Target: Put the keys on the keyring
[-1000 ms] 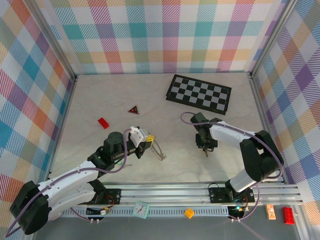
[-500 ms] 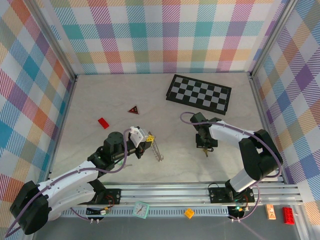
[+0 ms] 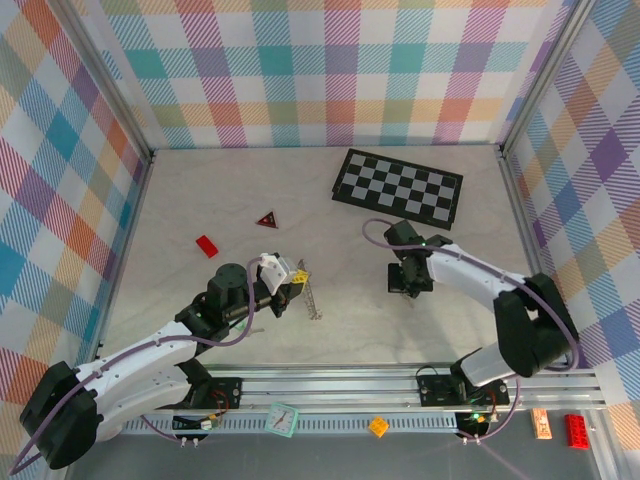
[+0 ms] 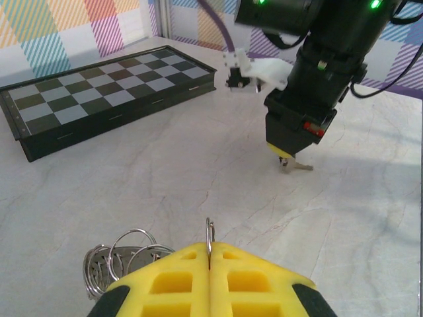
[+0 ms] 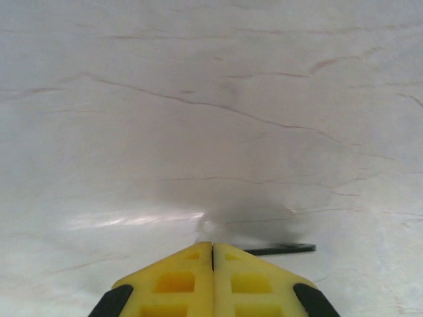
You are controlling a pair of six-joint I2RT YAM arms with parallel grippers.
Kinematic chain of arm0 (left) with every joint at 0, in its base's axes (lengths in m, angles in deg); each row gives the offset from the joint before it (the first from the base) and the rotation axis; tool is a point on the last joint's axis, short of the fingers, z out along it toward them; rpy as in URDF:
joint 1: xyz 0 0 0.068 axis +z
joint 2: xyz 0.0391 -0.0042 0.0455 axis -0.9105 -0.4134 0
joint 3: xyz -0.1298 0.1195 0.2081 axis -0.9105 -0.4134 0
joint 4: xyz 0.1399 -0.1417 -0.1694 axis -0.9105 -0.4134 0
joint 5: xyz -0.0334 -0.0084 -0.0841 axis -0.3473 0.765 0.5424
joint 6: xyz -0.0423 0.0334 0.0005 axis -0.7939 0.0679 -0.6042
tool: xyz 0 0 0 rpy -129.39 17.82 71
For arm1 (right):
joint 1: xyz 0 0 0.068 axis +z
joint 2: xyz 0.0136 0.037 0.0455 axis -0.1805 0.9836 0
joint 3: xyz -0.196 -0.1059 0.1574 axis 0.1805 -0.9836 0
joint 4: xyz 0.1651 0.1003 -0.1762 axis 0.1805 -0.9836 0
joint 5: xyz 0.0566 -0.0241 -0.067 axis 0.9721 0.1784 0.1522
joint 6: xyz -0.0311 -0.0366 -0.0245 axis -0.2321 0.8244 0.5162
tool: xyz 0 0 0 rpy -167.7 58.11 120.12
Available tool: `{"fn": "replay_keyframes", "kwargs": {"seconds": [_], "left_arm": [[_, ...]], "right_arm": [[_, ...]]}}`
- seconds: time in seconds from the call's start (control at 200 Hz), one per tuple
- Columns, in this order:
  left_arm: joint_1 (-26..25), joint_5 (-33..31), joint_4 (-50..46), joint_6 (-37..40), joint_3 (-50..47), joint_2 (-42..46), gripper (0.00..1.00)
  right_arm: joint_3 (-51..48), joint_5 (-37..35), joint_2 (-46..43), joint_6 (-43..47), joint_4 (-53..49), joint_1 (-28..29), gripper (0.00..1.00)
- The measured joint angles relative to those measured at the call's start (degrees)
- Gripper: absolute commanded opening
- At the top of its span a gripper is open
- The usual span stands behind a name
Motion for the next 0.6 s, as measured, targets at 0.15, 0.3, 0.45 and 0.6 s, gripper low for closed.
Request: {"fn": "replay_keyframes", "kwargs": {"seconds": [0.15, 0.3, 0.45, 0.6], "left_arm": [[0.0, -0.2, 0.0, 0.0, 0.0, -0.4, 0.00], [0.0, -0.2, 0.0, -0.2, 0.0, -0.7, 0.00], [0.0, -0.1, 0.0, -0.2, 0.0, -0.7, 0.00], [0.0, -0.1, -0.1, -0.2, 0.0, -0.7, 0.00]], "right_arm": [[0.0, 6.8, -1.9, 2.4, 3.3, 1.7, 0.00], [0.6, 12.2, 0.8, 4.2, 5.0, 4.3, 0.00], [2.3, 15.4, 4.8, 5.6, 6.3, 5.7, 0.00], [4.7, 16.4, 8.0, 6.2, 6.8, 5.7, 0.00]]}}
